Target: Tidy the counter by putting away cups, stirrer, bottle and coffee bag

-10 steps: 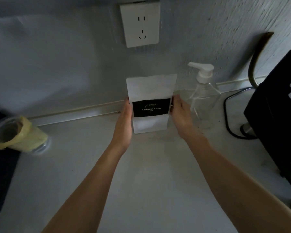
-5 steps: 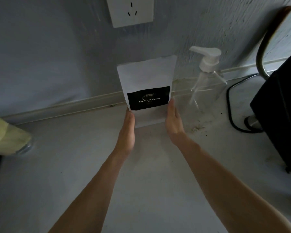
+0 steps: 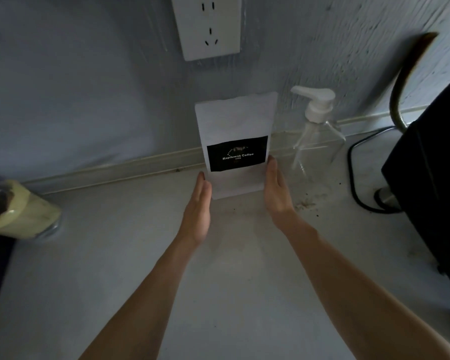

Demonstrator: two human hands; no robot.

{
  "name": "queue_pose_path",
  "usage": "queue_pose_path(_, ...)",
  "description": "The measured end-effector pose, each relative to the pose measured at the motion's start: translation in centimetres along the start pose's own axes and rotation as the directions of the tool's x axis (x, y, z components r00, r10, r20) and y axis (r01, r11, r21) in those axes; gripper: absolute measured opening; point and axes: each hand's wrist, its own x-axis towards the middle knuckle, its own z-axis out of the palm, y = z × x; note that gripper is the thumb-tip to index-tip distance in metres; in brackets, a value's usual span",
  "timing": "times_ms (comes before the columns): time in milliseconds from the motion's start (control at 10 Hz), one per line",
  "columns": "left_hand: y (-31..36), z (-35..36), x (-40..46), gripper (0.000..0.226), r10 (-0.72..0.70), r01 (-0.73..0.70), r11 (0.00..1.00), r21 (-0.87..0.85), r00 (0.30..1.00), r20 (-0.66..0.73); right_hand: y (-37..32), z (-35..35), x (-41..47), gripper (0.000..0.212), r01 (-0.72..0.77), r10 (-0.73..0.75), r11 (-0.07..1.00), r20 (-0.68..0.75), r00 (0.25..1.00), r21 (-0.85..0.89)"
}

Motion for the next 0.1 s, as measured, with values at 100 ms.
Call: queue_pose_path(100,0.35,-0.45,-0.57,0.086,0.019,-0.019,0.999,-0.034,1.000,-0.003,-0.45,-0.40,-0.54,0.058,-0.001,0.001,1.000,0.012,1.000,-0.007)
